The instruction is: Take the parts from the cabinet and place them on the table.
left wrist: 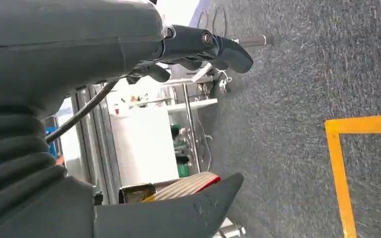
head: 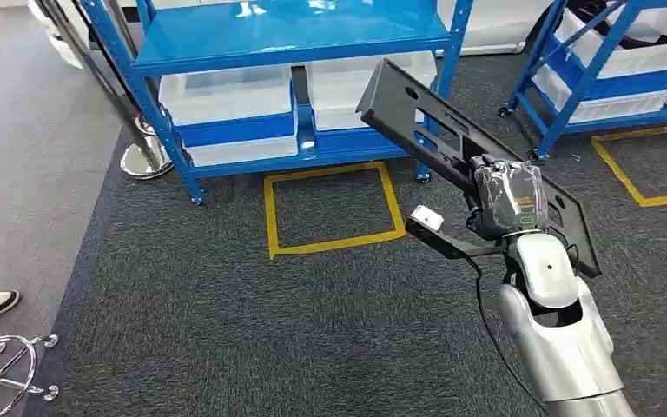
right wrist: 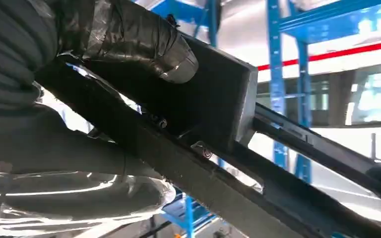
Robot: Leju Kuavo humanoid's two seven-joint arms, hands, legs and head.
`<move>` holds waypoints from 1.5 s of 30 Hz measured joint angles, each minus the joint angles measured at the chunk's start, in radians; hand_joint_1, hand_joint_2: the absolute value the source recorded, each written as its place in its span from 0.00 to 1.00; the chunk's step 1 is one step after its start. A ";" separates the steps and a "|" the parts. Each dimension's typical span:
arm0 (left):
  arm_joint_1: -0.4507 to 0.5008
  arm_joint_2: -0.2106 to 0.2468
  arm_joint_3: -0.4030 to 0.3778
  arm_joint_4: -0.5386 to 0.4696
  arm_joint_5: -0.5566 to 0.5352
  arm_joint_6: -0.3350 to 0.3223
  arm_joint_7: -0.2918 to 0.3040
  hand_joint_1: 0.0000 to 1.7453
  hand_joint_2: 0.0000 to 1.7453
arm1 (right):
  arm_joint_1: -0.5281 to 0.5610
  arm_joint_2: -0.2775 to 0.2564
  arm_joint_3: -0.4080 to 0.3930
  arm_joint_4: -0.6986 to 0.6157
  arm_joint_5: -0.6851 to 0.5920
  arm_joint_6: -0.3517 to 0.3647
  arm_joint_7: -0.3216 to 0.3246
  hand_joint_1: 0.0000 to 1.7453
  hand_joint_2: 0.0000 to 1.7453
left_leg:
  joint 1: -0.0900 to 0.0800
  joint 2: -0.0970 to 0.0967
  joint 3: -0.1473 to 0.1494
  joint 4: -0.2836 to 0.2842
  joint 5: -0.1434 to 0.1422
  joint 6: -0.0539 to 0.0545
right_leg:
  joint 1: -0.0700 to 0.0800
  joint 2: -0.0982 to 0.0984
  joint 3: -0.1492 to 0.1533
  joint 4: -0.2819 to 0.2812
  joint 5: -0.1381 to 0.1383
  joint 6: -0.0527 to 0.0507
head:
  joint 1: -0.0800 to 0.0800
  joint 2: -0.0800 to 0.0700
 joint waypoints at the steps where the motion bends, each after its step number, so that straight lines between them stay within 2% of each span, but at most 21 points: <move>1: 0.001 -0.003 0.004 0.000 0.000 0.000 -0.004 0.00 1.00 | -0.001 0.000 0.000 -0.002 0.000 0.002 0.000 1.00 1.00 | 0.000 -0.010 0.047 -0.088 0.043 0.007 | 0.001 0.013 0.000 0.001 0.001 0.002 | 0.000 0.000; 2: 0.003 -0.007 0.008 0.000 0.000 -0.001 -0.008 0.00 1.00 | -0.003 0.000 0.000 -0.004 0.000 0.003 0.002 1.00 1.00 | -0.001 -0.040 0.097 -0.182 0.080 0.016 | 0.001 0.025 -0.001 0.002 0.003 0.005 | 0.000 0.000; 3: 0.004 -0.007 0.011 0.000 0.000 -0.002 -0.013 0.00 1.00 | -0.005 0.000 0.000 -0.007 0.000 0.004 0.003 1.00 1.00 | 0.002 -0.086 0.113 -0.215 0.059 0.022 | 0.001 0.032 -0.005 0.001 0.007 0.011 | 0.002 0.000; 7: 0.003 -0.016 0.017 0.000 0.000 -0.016 -0.020 0.00 1.00 | -0.011 -0.002 0.000 -0.013 0.002 0.004 0.004 1.00 1.00 | -0.009 -0.042 0.117 -0.235 0.078 0.034 | -0.009 0.077 -0.015 -0.014 0.029 0.045 | -0.003 0.000; 8: 0.003 -0.023 0.017 0.000 0.000 -0.016 -0.019 0.00 1.00 | -0.010 -0.004 0.000 -0.015 0.003 0.004 0.005 1.00 1.00 | 0.004 -0.025 0.121 -0.252 0.092 0.039 | -0.007 0.054 -0.017 -0.009 0.025 0.044 | -0.002 0.000; 10: 0.007 -0.026 0.018 0.000 0.000 -0.018 -0.016 0.00 1.00 | -0.017 -0.005 0.000 -0.018 0.006 0.004 0.006 1.00 1.00 | -0.001 -0.003 0.117 -0.259 0.100 0.050 | -0.001 -0.036 -0.058 0.075 -0.045 0.050 | 0.002 0.000; 13: 0.012 -0.026 0.020 0.000 -0.001 -0.019 -0.016 0.00 1.00 | -0.012 -0.005 0.001 -0.018 0.006 0.005 0.008 1.00 1.00 | -0.002 0.038 0.105 -0.254 0.100 0.050 | -0.005 -0.053 -0.148 0.287 -0.132 0.064 | 0.003 0.000; 14: 0.012 -0.027 0.021 0.000 -0.001 -0.019 -0.016 0.00 1.00 | -0.010 -0.006 0.001 -0.018 0.006 0.006 0.010 1.00 1.00 | -0.002 0.050 0.102 -0.251 0.100 0.050 | -0.006 -0.054 -0.140 0.280 -0.118 0.066 | 0.003 0.000; 16: 0.012 -0.032 0.023 0.000 -0.001 -0.028 -0.017 0.00 1.00 | -0.010 -0.008 0.000 -0.019 0.006 0.007 0.011 1.00 1.00 | -0.002 0.071 0.099 -0.242 0.096 0.045 | -0.008 -0.069 -0.058 0.148 -0.052 0.067 | 0.003 0.000; 17: 0.013 -0.034 0.024 0.000 -0.001 -0.036 -0.021 0.00 1.00 | -0.011 -0.011 0.000 -0.023 0.006 0.008 0.012 1.00 1.00 | -0.002 0.082 0.098 -0.234 0.092 0.041 | -0.008 -0.094 0.000 0.052 -0.019 0.065 | 0.003 0.000; 18: 0.014 -0.035 0.024 0.000 -0.002 -0.041 -0.028 0.00 1.00 | -0.012 -0.012 0.000 -0.029 0.007 0.008 0.012 1.00 1.00 | -0.005 0.090 0.096 -0.229 0.088 0.035 | 0.000 -0.136 0.022 -0.001 -0.034 0.055 | 0.003 0.000; 23: 0.017 -0.039 0.024 0.000 -0.003 -0.049 -0.050 0.00 1.00 | -0.007 -0.028 -0.006 -0.050 0.008 0.009 0.018 1.00 1.00 | -0.009 0.125 0.098 -0.223 0.078 0.008 | -0.003 -0.077 0.017 -0.010 -0.009 0.022 | 0.002 0.000; 25: 0.023 -0.040 0.024 0.000 -0.006 -0.045 -0.048 0.00 1.00 | -0.009 -0.031 -0.010 -0.061 0.010 0.010 0.023 1.00 1.00 | -0.001 0.032 0.067 -0.141 0.010 -0.002 | -0.007 -0.060 0.011 -0.013 -0.002 0.011 | 0.002 0.000; 28: 0.028 -0.041 0.024 0.000 -0.014 -0.044 -0.043 0.00 1.00 | -0.007 -0.031 -0.010 -0.069 0.016 0.013 0.024 1.00 1.00 | 0.000 0.005 -0.026 0.074 -0.086 -0.009 | -0.005 -0.023 0.001 -0.011 0.003 0.007 | 0.002 0.000; 29: 0.028 -0.041 0.024 0.000 -0.016 -0.044 -0.043 0.00 1.00 | -0.006 -0.032 -0.010 -0.069 0.018 0.014 0.025 1.00 1.00 | 0.001 0.004 -0.029 0.083 -0.077 -0.008 | -0.005 -0.010 -0.001 -0.010 0.004 0.009 | 0.002 0.000; 31: 0.027 -0.041 0.024 0.000 -0.022 -0.044 -0.043 0.00 1.00 | -0.005 -0.034 -0.010 -0.075 0.019 0.015 0.027 1.00 1.00 | 0.001 -0.002 0.035 -0.038 0.003 -0.002 | -0.006 0.019 -0.001 -0.005 0.006 0.012 | 0.002 0.000; 32: 0.028 -0.041 0.024 0.000 -0.023 -0.044 -0.044 0.00 1.00 | -0.006 -0.035 -0.010 -0.080 0.019 0.016 0.030 1.00 1.00 | 0.001 -0.023 0.084 -0.137 0.051 0.003 | -0.007 0.032 -0.001 -0.002 0.006 0.013 | 0.002 0.000; 34: 0.029 -0.041 0.025 0.000 -0.024 -0.044 -0.048 0.00 1.00 | -0.010 -0.036 -0.013 -0.089 0.021 0.018 0.035 1.00 1.00 | 0.008 -0.117 0.118 -0.222 0.054 0.012 | -0.006 0.053 -0.013 0.003 0.011 0.025 | 0.003 0.000; 41: 0.030 -0.043 0.025 0.000 -0.024 -0.047 -0.049 0.00 1.00 | -0.009 -0.036 -0.015 -0.093 0.021 0.021 0.036 1.00 1.00 | 0.002 -0.099 0.119 -0.223 0.055 0.012 | -0.014 0.069 -0.021 -0.002 0.019 0.036 | -0.002 0.000; 44: 0.029 -0.043 0.024 0.000 -0.024 -0.050 -0.048 0.00 1.00 | -0.002 -0.041 -0.024 -0.095 0.025 0.024 0.038 1.00 1.00 | -0.001 -0.077 0.121 -0.226 0.061 0.022 | -0.019 0.098 -0.023 -0.014 0.031 0.055 | 0.000 0.000; 45: 0.033 -0.054 0.019 0.000 -0.046 -0.046 -0.042 0.00 1.00 | -0.002 -0.067 -0.034 -0.106 0.085 0.015 0.078 1.00 1.00 | -0.001 0.000 0.126 -0.256 0.082 0.050 | -0.006 -0.046 -0.123 0.196 -0.088 0.062 | 0.005 0.000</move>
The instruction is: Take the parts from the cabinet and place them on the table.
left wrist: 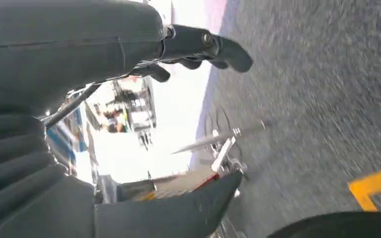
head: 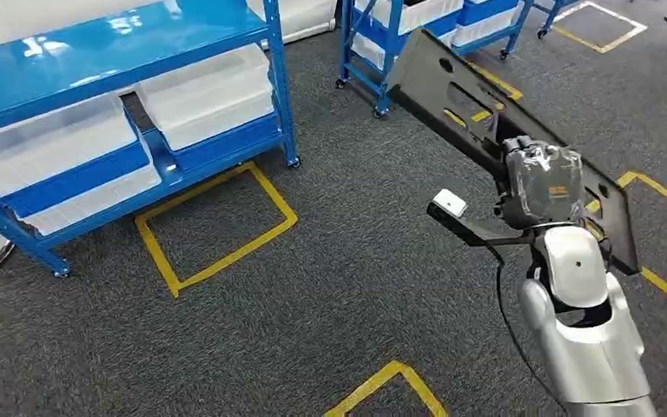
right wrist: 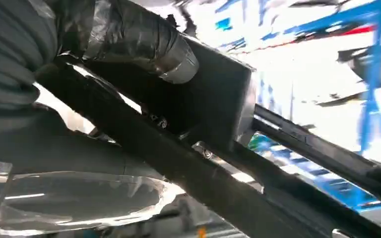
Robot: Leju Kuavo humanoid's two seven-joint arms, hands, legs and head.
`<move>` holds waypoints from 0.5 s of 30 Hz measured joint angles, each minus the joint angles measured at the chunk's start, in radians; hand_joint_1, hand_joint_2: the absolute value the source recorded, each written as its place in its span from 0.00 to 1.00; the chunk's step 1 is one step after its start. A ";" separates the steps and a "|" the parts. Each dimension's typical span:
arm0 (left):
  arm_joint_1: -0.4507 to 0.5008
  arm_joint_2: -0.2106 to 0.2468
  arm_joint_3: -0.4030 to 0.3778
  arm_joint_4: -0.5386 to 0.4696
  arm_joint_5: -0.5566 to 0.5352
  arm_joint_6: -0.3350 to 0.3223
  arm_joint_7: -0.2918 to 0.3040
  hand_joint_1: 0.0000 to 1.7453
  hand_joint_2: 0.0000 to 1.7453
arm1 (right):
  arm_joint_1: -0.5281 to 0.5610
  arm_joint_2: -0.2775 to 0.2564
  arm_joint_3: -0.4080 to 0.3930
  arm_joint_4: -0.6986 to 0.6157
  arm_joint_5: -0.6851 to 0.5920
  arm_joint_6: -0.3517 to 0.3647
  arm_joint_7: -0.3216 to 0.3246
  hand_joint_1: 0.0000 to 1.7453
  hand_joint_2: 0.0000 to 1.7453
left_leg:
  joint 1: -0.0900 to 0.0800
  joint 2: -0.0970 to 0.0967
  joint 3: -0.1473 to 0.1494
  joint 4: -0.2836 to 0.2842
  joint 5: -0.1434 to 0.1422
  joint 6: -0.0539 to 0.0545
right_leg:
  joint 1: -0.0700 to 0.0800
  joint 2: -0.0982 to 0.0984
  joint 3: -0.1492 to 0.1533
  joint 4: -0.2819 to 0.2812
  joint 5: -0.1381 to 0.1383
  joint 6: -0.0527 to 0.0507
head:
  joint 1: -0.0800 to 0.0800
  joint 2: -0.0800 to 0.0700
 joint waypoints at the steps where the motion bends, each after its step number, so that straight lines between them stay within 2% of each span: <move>1: 0.001 -0.003 -0.005 0.000 -0.006 -0.002 -0.002 0.00 1.00 | 0.006 -0.020 -0.002 -0.002 0.010 -0.005 0.002 1.00 1.00 | -0.002 0.016 -0.001 0.001 -0.001 0.002 | -0.002 -0.005 -0.031 0.073 -0.025 0.003 | 0.000 0.000; 2: 0.003 -0.005 -0.008 0.000 -0.010 -0.005 -0.008 0.00 1.00 | 0.011 -0.043 -0.006 -0.002 0.012 -0.008 0.002 1.00 1.00 | -0.002 0.028 -0.002 0.002 -0.002 0.003 | -0.003 -0.007 -0.038 0.093 -0.024 0.004 | 0.000 0.000; 3: 0.005 -0.005 -0.008 0.000 -0.010 -0.006 -0.017 0.00 1.00 | 0.015 -0.064 -0.014 -0.002 0.012 -0.011 -0.002 1.00 1.00 | -0.003 0.039 -0.002 0.003 -0.003 0.002 | -0.004 -0.010 -0.018 0.062 -0.001 0.005 | 0.000 0.000; 4: 0.007 -0.005 -0.008 0.000 -0.010 -0.007 -0.023 0.00 1.00 | 0.016 -0.085 -0.023 -0.002 0.011 -0.016 -0.006 1.00 1.00 | -0.003 0.050 -0.002 0.004 -0.005 0.001 | -0.003 -0.015 0.023 -0.006 0.033 0.004 | 0.000 0.000; 5: 0.008 -0.005 -0.009 0.000 -0.010 -0.008 -0.027 0.00 1.00 | 0.015 -0.104 -0.033 -0.003 0.011 -0.024 -0.011 1.00 1.00 | -0.003 0.061 -0.001 0.008 -0.008 -0.003 | -0.002 -0.030 0.082 -0.107 0.072 0.002 | 0.000 0.000; 6: 0.008 -0.005 -0.009 0.000 -0.011 -0.008 -0.028 0.00 1.00 | 0.013 -0.117 -0.039 -0.005 0.010 -0.029 -0.013 1.00 1.00 | -0.006 0.071 0.000 0.014 -0.013 -0.007 | 0.003 -0.073 0.135 -0.199 0.091 -0.003 | 0.000 0.000; 7: 0.009 -0.005 -0.010 0.000 -0.011 -0.008 -0.030 0.00 1.00 | 0.011 -0.127 -0.043 -0.008 0.010 -0.032 -0.013 1.00 1.00 | -0.014 0.082 -0.001 0.018 -0.019 -0.015 | 0.011 -0.098 0.139 -0.206 0.083 -0.013 | 0.000 0.000; 8: 0.010 -0.005 -0.010 0.000 -0.011 -0.008 -0.030 0.00 1.00 | 0.011 -0.132 -0.044 -0.010 0.010 -0.032 -0.013 1.00 1.00 | -0.014 0.089 0.000 0.018 -0.022 -0.019 | 0.012 -0.079 0.136 -0.207 0.085 -0.016 | 0.000 0.000; 10: 0.009 -0.005 -0.011 0.000 -0.011 -0.009 -0.031 0.00 1.00 | 0.014 -0.146 -0.045 -0.010 0.015 -0.033 -0.012 1.00 1.00 | -0.015 0.112 0.008 0.016 -0.024 -0.025 | 0.014 -0.054 0.132 -0.207 0.087 -0.021 | 0.000 0.000; 11: 0.008 -0.005 -0.012 0.000 -0.011 -0.011 -0.031 0.00 1.00 | 0.014 -0.154 -0.045 -0.010 0.022 -0.034 -0.009 1.00 1.00 | -0.016 0.122 0.010 0.017 -0.026 -0.030 | 0.008 -0.042 0.132 -0.211 0.091 -0.028 | 0.000 0.000; 12: 0.008 -0.005 -0.012 0.000 -0.011 -0.015 -0.031 0.00 1.00 | 0.013 -0.159 -0.045 -0.010 0.034 -0.035 -0.004 1.00 1.00 | -0.009 0.090 0.005 0.028 -0.041 -0.039 | 0.001 -0.034 0.135 -0.216 0.094 -0.034 | 0.000 0.000; 13: 0.008 -0.005 -0.012 0.000 -0.011 -0.018 -0.029 0.00 1.00 | 0.008 -0.168 -0.045 -0.008 0.049 -0.041 0.003 1.00 1.00 | -0.007 0.036 -0.014 0.073 -0.075 -0.043 | -0.002 -0.024 0.133 -0.217 0.096 -0.039 | -0.001 0.000; 14: 0.009 -0.006 -0.012 0.000 -0.010 -0.020 -0.027 0.00 1.00 | 0.004 -0.172 -0.045 -0.007 0.060 -0.044 0.008 1.00 1.00 | -0.007 0.019 -0.039 0.128 -0.107 -0.044 | -0.001 -0.019 0.131 -0.217 0.098 -0.043 | -0.001 0.000; 15: 0.010 -0.006 -0.012 0.000 -0.009 -0.023 -0.026 0.00 1.00 | 0.000 -0.180 -0.045 -0.003 0.071 -0.051 0.018 1.00 1.00 | -0.006 0.009 -0.086 0.228 -0.154 -0.047 | 0.000 -0.006 0.128 -0.216 0.099 -0.046 | -0.002 0.000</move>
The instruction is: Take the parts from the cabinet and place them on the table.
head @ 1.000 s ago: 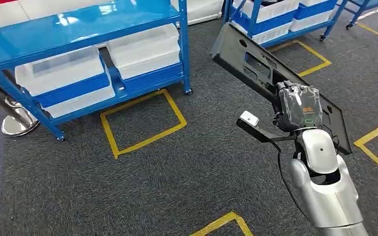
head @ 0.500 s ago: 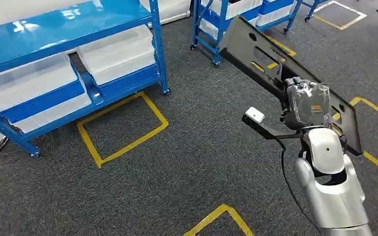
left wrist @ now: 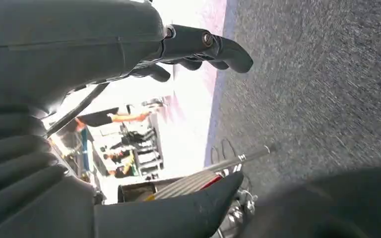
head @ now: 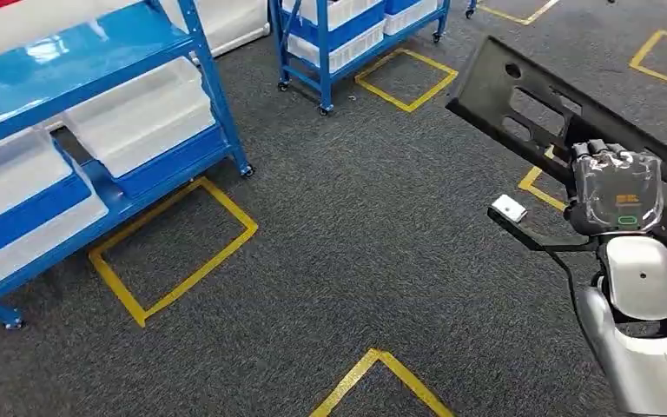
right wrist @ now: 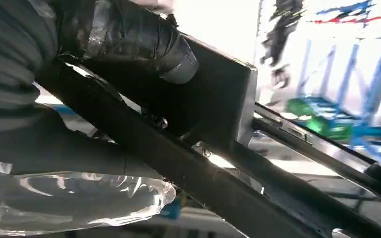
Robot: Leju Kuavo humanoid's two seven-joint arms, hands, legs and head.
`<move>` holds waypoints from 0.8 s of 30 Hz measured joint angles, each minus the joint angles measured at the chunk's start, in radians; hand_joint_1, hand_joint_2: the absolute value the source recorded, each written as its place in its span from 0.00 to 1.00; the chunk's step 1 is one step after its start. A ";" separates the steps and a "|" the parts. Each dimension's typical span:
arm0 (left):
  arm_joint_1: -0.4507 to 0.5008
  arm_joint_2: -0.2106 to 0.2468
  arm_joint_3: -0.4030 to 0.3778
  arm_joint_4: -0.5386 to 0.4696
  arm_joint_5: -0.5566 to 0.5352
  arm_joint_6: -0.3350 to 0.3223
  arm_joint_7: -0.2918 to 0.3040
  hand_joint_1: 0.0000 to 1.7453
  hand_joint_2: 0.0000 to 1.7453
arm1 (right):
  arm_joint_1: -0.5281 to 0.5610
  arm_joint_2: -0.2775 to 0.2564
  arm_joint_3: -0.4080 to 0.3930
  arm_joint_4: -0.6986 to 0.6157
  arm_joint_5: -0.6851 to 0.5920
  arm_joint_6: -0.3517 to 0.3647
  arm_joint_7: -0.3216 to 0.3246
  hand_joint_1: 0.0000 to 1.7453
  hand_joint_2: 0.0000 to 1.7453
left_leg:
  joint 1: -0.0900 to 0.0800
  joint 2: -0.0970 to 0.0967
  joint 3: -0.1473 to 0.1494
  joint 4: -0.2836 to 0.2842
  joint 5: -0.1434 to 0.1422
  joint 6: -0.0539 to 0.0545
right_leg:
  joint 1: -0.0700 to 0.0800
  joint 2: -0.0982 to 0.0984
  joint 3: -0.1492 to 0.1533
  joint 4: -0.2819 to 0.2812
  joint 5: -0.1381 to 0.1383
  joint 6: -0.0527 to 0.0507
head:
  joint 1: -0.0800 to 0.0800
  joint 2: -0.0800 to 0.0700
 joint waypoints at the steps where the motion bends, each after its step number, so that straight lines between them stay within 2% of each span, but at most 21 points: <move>1: 0.000 0.000 0.000 0.000 0.000 -0.001 0.001 0.00 1.00 | -0.002 -0.009 0.003 0.004 0.006 -0.006 0.016 1.00 1.00 | 0.000 -0.003 -0.041 0.083 -0.028 -0.001 | 0.001 0.013 -0.002 0.001 0.001 -0.001 | 0.000 0.000; 2: 0.000 -0.001 0.000 0.000 0.001 -0.001 0.001 0.00 1.00 | -0.004 -0.024 0.011 0.008 0.008 -0.007 0.034 1.00 1.00 | 0.000 -0.004 -0.061 0.119 -0.027 0.000 | 0.002 0.024 -0.002 0.002 0.001 0.000 | 0.000 0.000; 3: 0.000 -0.001 0.001 0.000 0.001 -0.002 0.001 0.00 1.00 | -0.010 -0.043 0.023 0.014 0.010 -0.008 0.051 1.00 1.00 | 0.000 -0.004 -0.057 0.102 0.000 0.002 | 0.002 0.035 -0.002 0.003 0.001 0.000 | 0.000 0.000; 4: 0.000 -0.001 0.001 0.000 0.001 -0.003 0.001 0.00 1.00 | -0.018 -0.062 0.034 0.021 0.011 -0.008 0.063 1.00 1.00 | 0.001 -0.005 -0.032 0.043 0.043 0.005 | 0.002 0.047 -0.002 0.005 0.001 0.000 | 0.000 0.000; 5: 0.001 -0.001 0.001 0.000 0.002 -0.004 0.000 0.00 1.00 | -0.029 -0.080 0.043 0.027 0.012 -0.009 0.069 1.00 1.00 | 0.001 -0.013 0.009 -0.048 0.094 0.009 | 0.001 0.060 -0.001 0.008 0.001 0.001 | 0.000 0.000; 6: 0.001 -0.001 0.002 0.000 0.003 -0.004 0.000 0.00 1.00 | -0.040 -0.094 0.050 0.032 0.013 -0.009 0.073 1.00 1.00 | 0.004 -0.043 0.051 -0.142 0.139 0.013 | 0.000 0.073 -0.002 0.010 0.001 0.004 | 0.000 0.000; 7: 0.002 0.000 0.002 0.000 0.003 -0.005 -0.001 0.00 1.00 | -0.048 -0.104 0.056 0.038 0.013 -0.010 0.078 1.00 1.00 | 0.006 -0.105 0.067 -0.180 0.131 0.018 | 0.001 0.084 -0.008 0.013 0.003 0.012 | 0.000 0.000; 9: 0.002 -0.001 0.003 0.000 0.005 -0.008 -0.003 0.00 1.00 | -0.066 -0.129 0.077 0.049 0.014 -0.008 0.095 1.00 1.00 | 0.002 -0.087 0.069 -0.193 0.132 0.020 | -0.006 0.108 -0.020 0.011 0.012 0.029 | -0.001 0.000; 11: 0.001 -0.001 0.004 0.000 0.006 -0.014 -0.003 0.00 1.00 | -0.068 -0.164 0.093 0.063 0.014 -0.004 0.106 1.00 1.00 | -0.002 -0.066 0.073 -0.200 0.140 0.032 | -0.008 0.132 -0.021 0.001 0.022 0.046 | 0.000 0.000; 12: 0.000 -0.002 0.004 0.000 0.006 -0.017 -0.006 0.00 1.00 | -0.072 -0.185 0.101 0.076 0.014 -0.002 0.111 1.00 1.00 | 0.008 -0.050 0.078 -0.218 0.153 0.045 | -0.013 0.121 -0.026 0.010 0.015 0.048 | 0.000 0.000; 13: 0.002 -0.002 0.004 0.000 0.006 -0.019 -0.008 0.00 1.00 | -0.082 -0.200 0.104 0.087 0.014 0.001 0.115 1.00 1.00 | 0.005 -0.039 0.080 -0.226 0.157 0.051 | -0.003 0.067 -0.042 0.041 -0.011 0.048 | 0.002 0.000; 14: 0.004 -0.002 0.004 0.000 0.006 -0.020 -0.010 0.00 1.00 | -0.099 -0.206 0.109 0.101 0.014 0.004 0.120 1.00 1.00 | 0.002 -0.026 0.077 -0.226 0.159 0.056 | -0.001 0.030 -0.075 0.107 -0.053 0.050 | 0.003 0.000; 16: 0.009 -0.005 0.004 0.000 0.006 -0.021 -0.017 0.00 1.00 | -0.110 -0.220 0.117 0.124 0.014 0.010 0.127 1.00 1.00 | -0.004 0.002 0.074 -0.225 0.158 0.058 | -0.004 0.003 -0.144 0.263 -0.120 0.056 | 0.003 0.000; 17: 0.010 -0.006 0.004 0.000 0.006 -0.021 -0.019 0.00 1.00 | -0.110 -0.226 0.121 0.135 0.014 0.012 0.127 1.00 1.00 | -0.005 0.016 0.073 -0.224 0.157 0.058 | -0.005 0.000 -0.163 0.311 -0.131 0.058 | 0.003 0.000; 18: 0.010 -0.006 0.004 0.000 0.006 -0.021 -0.019 0.00 1.00 | -0.110 -0.231 0.123 0.146 0.014 0.012 0.127 1.00 1.00 | -0.005 0.027 0.073 -0.223 0.156 0.058 | -0.005 -0.003 -0.155 0.303 -0.118 0.059 | 0.003 0.000; 19: 0.010 -0.007 0.004 0.000 0.006 -0.021 -0.020 0.00 1.00 | -0.111 -0.237 0.126 0.154 0.014 0.013 0.128 1.00 1.00 | -0.005 0.040 0.073 -0.220 0.154 0.056 | -0.006 -0.008 -0.123 0.247 -0.086 0.060 | 0.003 0.000; 20: 0.011 -0.008 0.004 0.000 0.006 -0.021 -0.020 0.00 1.00 | -0.113 -0.244 0.128 0.159 0.014 0.013 0.128 1.00 1.00 | -0.005 0.051 0.074 -0.218 0.150 0.054 | -0.006 -0.017 -0.071 0.161 -0.047 0.060 | 0.003 0.000; 21: 0.010 -0.008 0.004 0.000 0.006 -0.022 -0.020 0.00 1.00 | -0.117 -0.247 0.129 0.162 0.014 0.013 0.128 1.00 1.00 | -0.005 0.061 0.074 -0.212 0.146 0.050 | -0.006 -0.043 -0.015 0.064 -0.012 0.059 | 0.003 0.000; 22: 0.010 -0.008 0.004 0.000 0.006 -0.023 -0.020 0.00 1.00 | -0.122 -0.250 0.129 0.167 0.014 0.013 0.129 1.00 1.00 | -0.011 0.073 0.072 -0.206 0.139 0.043 | 0.005 -0.086 0.008 0.015 -0.028 0.052 | 0.003 0.000; 23: 0.010 -0.008 0.004 0.000 0.006 -0.024 -0.020 0.00 1.00 | -0.124 -0.253 0.129 0.170 0.014 0.014 0.130 1.00 1.00 | -0.015 0.081 0.073 -0.199 0.134 0.038 | 0.006 -0.070 0.009 0.007 -0.016 0.042 | 0.003 0.000; 24: 0.010 -0.008 0.005 0.000 0.006 -0.027 -0.021 0.00 1.00 | -0.126 -0.254 0.130 0.175 0.014 0.019 0.131 1.00 1.00 | -0.015 0.087 0.075 -0.203 0.135 0.035 | 0.009 -0.060 0.007 0.013 -0.017 0.036 | 0.003 0.000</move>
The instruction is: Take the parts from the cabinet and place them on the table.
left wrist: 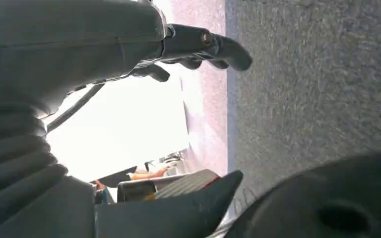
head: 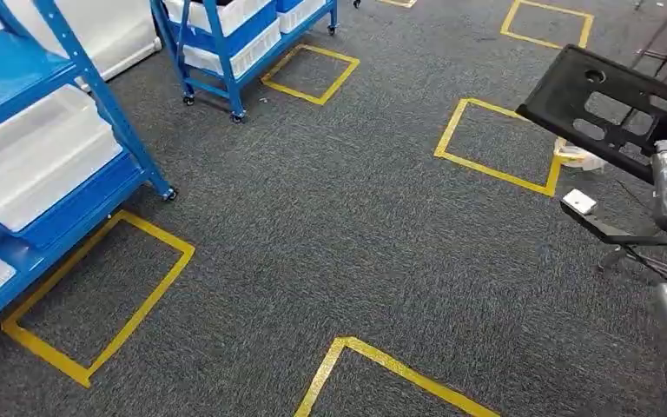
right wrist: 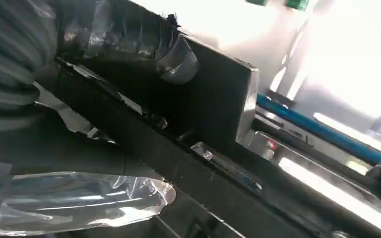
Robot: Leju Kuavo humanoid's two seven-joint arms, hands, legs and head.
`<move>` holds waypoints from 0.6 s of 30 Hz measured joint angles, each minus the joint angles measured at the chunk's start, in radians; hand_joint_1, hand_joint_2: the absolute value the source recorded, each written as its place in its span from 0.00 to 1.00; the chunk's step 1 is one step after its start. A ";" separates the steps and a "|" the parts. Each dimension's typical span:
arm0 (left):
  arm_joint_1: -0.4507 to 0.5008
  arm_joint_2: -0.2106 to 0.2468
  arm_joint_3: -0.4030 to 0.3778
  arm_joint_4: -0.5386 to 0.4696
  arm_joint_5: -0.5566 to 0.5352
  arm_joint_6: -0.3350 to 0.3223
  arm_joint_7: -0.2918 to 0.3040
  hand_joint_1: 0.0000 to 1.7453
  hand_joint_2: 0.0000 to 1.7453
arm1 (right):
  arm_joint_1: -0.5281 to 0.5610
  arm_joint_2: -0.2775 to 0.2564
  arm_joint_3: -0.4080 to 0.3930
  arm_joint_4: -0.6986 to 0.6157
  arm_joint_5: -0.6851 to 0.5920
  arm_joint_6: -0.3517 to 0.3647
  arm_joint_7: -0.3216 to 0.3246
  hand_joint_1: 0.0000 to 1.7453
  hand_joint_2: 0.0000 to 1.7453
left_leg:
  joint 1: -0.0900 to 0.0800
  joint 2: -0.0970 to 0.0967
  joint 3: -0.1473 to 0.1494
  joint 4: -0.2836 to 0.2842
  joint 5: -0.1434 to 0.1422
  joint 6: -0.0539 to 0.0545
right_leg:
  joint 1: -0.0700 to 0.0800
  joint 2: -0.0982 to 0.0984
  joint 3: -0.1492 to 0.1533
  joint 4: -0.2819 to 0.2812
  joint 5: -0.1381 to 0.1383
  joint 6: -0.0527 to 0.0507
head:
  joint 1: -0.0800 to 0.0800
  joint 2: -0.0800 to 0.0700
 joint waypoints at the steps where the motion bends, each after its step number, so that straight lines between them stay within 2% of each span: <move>1: 0.001 0.000 0.000 0.000 0.000 -0.004 0.000 0.00 1.00 | -0.002 -0.005 0.000 0.006 0.000 0.004 0.000 1.00 1.00 | 0.000 0.011 0.003 -0.003 0.000 -0.004 | 0.001 0.010 -0.003 0.003 0.000 -0.004 | 0.000 0.000; 2: 0.000 -0.001 0.000 0.000 0.000 -0.007 0.000 0.00 1.00 | -0.003 -0.011 0.000 0.013 0.000 0.007 -0.001 1.00 1.00 | -0.001 0.022 0.006 -0.002 -0.001 -0.007 | 0.001 0.023 -0.005 0.000 0.002 -0.009 | -0.001 0.000; 3: -0.004 -0.001 0.001 0.000 0.001 -0.008 0.001 0.00 1.00 | -0.004 -0.014 0.000 0.019 0.000 0.008 -0.002 1.00 1.00 | -0.001 0.021 0.004 0.002 -0.011 -0.015 | -0.010 0.032 0.000 -0.006 0.005 -0.017 | -0.001 0.000; 4: -0.003 -0.001 0.002 0.000 0.003 -0.008 0.001 0.00 1.00 | -0.007 -0.014 0.000 0.025 0.000 0.008 0.000 1.00 1.00 | 0.005 -0.027 -0.005 0.029 -0.033 -0.020 | -0.010 0.040 0.000 -0.007 0.006 -0.023 | 0.000 0.000; 5: -0.003 -0.002 0.004 0.000 0.007 -0.008 0.003 0.00 1.00 | -0.010 -0.013 0.000 0.029 0.000 0.008 0.008 1.00 1.00 | 0.008 -0.061 -0.032 0.092 -0.071 -0.022 | -0.009 0.047 -0.001 -0.007 0.007 -0.031 | -0.003 0.000; 6: -0.004 -0.004 0.005 0.000 0.009 -0.003 0.009 0.00 1.00 | -0.009 -0.003 0.000 0.033 0.000 0.013 0.021 1.00 1.00 | 0.008 -0.079 -0.073 0.178 -0.113 -0.023 | -0.008 0.059 -0.003 -0.007 0.007 -0.033 | -0.003 0.000; 7: -0.005 -0.008 0.006 0.000 0.009 0.003 0.013 0.00 1.00 | -0.005 0.005 0.000 0.036 0.000 0.021 0.037 1.00 1.00 | 0.008 -0.087 -0.113 0.257 -0.144 -0.023 | -0.006 0.070 -0.004 -0.007 0.008 -0.035 | -0.003 0.000; 8: -0.007 -0.013 0.006 0.000 0.009 0.011 0.016 0.00 1.00 | 0.002 0.010 0.000 0.039 0.000 0.027 0.047 1.00 1.00 | 0.008 -0.090 -0.145 0.316 -0.157 -0.022 | -0.003 0.083 -0.005 -0.006 0.008 -0.035 | -0.003 0.000; 9: -0.008 -0.016 0.007 0.000 0.009 0.014 0.016 0.00 1.00 | 0.010 0.013 0.000 0.042 0.000 0.029 0.051 1.00 1.00 | 0.008 -0.090 -0.152 0.325 -0.144 -0.019 | -0.002 0.095 -0.004 -0.006 0.009 -0.036 | -0.003 0.000; 10: -0.008 -0.019 0.008 0.000 0.009 0.015 0.016 0.00 1.00 | 0.015 0.015 0.000 0.045 0.000 0.030 0.053 1.00 1.00 | 0.008 -0.092 -0.135 0.281 -0.105 -0.015 | 0.000 0.109 -0.004 -0.005 0.009 -0.036 | -0.003 0.000; 11: -0.008 -0.019 0.008 0.000 0.009 0.015 0.016 0.00 1.00 | 0.018 0.017 0.000 0.046 0.000 0.030 0.053 1.00 1.00 | 0.007 -0.098 -0.102 0.205 -0.058 -0.009 | 0.000 0.123 -0.004 -0.003 0.009 -0.036 | -0.003 0.000; 12: -0.007 -0.019 0.008 0.000 0.009 0.015 0.013 0.00 1.00 | 0.020 0.019 0.000 0.047 0.000 0.030 0.051 1.00 1.00 | 0.006 -0.120 -0.057 0.108 -0.006 -0.003 | -0.001 0.137 -0.003 -0.001 0.009 -0.036 | -0.003 0.000; 13: -0.007 -0.019 0.010 0.000 0.009 0.015 0.010 0.00 1.00 | 0.024 0.021 0.000 0.046 0.000 0.030 0.050 1.00 1.00 | 0.006 -0.179 -0.029 0.033 0.016 0.005 | -0.004 0.148 -0.005 -0.001 0.009 -0.035 | -0.003 0.000; 14: -0.007 -0.020 0.013 0.000 0.010 0.016 0.008 0.00 1.00 | 0.025 0.024 0.000 0.047 0.000 0.030 0.049 1.00 1.00 | 0.011 -0.201 -0.022 0.018 0.011 0.010 | -0.001 0.158 -0.009 0.002 0.011 -0.028 | -0.002 0.000; 15: -0.008 -0.021 0.015 0.000 0.010 0.016 0.008 0.00 1.00 | 0.031 0.031 0.000 0.046 0.000 0.032 0.047 1.00 1.00 | 0.008 -0.188 -0.010 0.007 0.005 0.007 | -0.007 0.169 -0.015 0.001 0.014 -0.022 | -0.004 0.000; 16: -0.007 -0.021 0.016 0.000 0.011 0.016 0.008 0.00 1.00 | 0.037 0.032 0.000 0.045 0.000 0.035 0.047 1.00 1.00 | 0.004 -0.181 -0.013 0.008 0.005 0.010 | -0.013 0.182 -0.017 -0.003 0.018 -0.014 | -0.004 0.000; 17: -0.008 -0.024 0.018 0.000 0.011 0.017 0.009 0.00 1.00 | 0.052 0.033 0.000 0.040 0.000 0.043 0.047 1.00 1.00 | 0.003 -0.168 -0.009 0.003 0.008 0.014 | -0.017 0.198 -0.018 -0.010 0.024 -0.004 | -0.007 0.000; 18: -0.009 -0.027 0.019 0.000 0.011 0.019 0.010 0.00 1.00 | 0.060 0.033 0.000 0.036 0.000 0.049 0.048 1.00 1.00 | 0.007 -0.153 -0.001 -0.017 0.018 0.021 | -0.013 0.203 -0.019 -0.015 0.027 0.002 | -0.006 0.000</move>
